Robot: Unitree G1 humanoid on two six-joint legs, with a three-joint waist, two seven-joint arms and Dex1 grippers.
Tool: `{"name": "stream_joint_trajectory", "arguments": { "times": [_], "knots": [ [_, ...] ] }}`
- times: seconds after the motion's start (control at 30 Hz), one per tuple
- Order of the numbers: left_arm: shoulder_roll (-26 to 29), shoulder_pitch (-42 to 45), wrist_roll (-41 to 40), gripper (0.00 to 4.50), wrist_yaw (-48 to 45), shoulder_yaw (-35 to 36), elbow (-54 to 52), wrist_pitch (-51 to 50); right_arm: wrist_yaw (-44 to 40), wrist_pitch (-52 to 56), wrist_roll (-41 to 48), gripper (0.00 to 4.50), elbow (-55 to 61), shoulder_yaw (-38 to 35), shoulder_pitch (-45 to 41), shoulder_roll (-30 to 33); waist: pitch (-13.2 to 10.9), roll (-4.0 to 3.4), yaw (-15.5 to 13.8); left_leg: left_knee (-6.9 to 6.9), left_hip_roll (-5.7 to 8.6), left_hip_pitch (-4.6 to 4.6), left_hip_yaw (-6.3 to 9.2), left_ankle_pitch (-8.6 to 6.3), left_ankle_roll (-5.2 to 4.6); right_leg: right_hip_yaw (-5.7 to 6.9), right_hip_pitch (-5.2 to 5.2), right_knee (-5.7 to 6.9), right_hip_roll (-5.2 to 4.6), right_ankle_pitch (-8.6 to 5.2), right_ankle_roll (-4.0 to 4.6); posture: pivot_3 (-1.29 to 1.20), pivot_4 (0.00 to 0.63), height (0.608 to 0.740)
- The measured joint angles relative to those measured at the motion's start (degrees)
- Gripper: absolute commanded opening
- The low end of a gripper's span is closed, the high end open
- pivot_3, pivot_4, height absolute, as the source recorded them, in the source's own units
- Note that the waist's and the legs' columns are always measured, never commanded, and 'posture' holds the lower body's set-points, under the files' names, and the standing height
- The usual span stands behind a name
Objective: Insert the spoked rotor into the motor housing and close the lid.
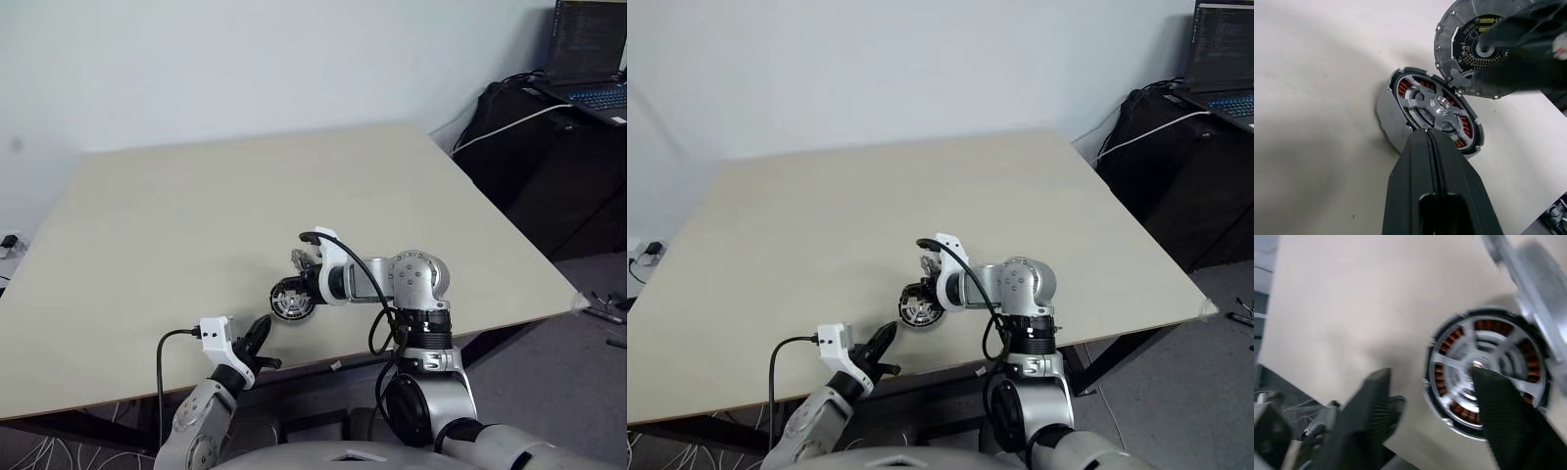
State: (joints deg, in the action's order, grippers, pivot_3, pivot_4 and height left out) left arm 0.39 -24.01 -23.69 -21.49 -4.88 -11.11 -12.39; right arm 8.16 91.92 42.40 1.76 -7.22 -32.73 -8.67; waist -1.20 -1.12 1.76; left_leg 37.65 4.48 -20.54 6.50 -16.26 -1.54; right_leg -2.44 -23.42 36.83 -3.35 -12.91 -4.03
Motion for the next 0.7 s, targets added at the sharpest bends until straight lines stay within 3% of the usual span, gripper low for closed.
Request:
{"name": "stream_joint_trajectory", "arguments": {
  "times": [0.13,0.23,0.33,0.43,0.57,0.7],
  "knots": [
    [0.1,0.3,0.0,0.0,-0.1,0.0,0.0,-0.1,-5.3,-0.2,3.1,0.46,8.5,11.3,0.2,3.0,0.0,-0.01,0.4,-0.02,-0.01,-0.02,0.03,-0.01,-0.01,0.03,0.0,-0.05,-0.01,-0.09,-0.11,0.0,0.0,0.74],
    [0.1,0.5,0.0,0.0,-0.3,-0.1,0.0,-0.2,-15.4,-5.1,2.7,0.46,16.5,24.4,-0.2,16.0,-0.1,0.08,-0.2,0.09,0.09,-0.04,0.1,-0.05,-0.1,0.17,0.19,-0.25,-0.12,-0.15,-0.35,0.0,0.0,0.74],
    [0.5,0.4,0.0,0.0,-0.4,0.3,0.0,-0.4,-25.3,-16.3,-3.5,0.46,20.2,35.2,-1.3,28.2,-0.2,0.12,-0.1,0.12,0.07,-0.05,0.06,-0.06,-0.11,0.17,0.23,-0.39,-0.1,-0.16,-0.39,0.0,0.0,0.74],
    [0.4,0.7,0.0,0.0,-0.5,0.0,0.0,-0.8,-32.4,-29.1,-11.9,0.46,20.7,43.2,-3.4,33.5,-0.2,0.15,0.4,0.09,-0.02,-0.04,0.06,-0.05,-0.09,0.16,0.18,-0.36,-0.05,-0.11,-0.48,0.0,0.0,0.74],
    [0.2,0.7,0.0,0.0,-0.8,-0.2,0.0,-0.9,-41.0,-45.7,-25.3,1.33,17.8,53.7,-6.9,38.2,-0.2,0.26,0.0,0.06,0.01,-0.05,0.1,-0.04,-0.07,0.2,0.18,-0.39,-0.08,-0.11,-0.47,0.0,0.0,0.74],
    [0.1,0.1,0.0,0.0,-0.8,0.2,0.0,-0.9,-47.2,-53.3,-33.5,2.62,13.6,58.8,-7.1,39.1,-0.2,0.35,-0.8,0.07,0.03,-0.1,0.09,-0.05,-0.08,0.16,0.15,-0.42,-0.11,-0.01,-0.31,0.0,0.0,0.74]
  ]
}}
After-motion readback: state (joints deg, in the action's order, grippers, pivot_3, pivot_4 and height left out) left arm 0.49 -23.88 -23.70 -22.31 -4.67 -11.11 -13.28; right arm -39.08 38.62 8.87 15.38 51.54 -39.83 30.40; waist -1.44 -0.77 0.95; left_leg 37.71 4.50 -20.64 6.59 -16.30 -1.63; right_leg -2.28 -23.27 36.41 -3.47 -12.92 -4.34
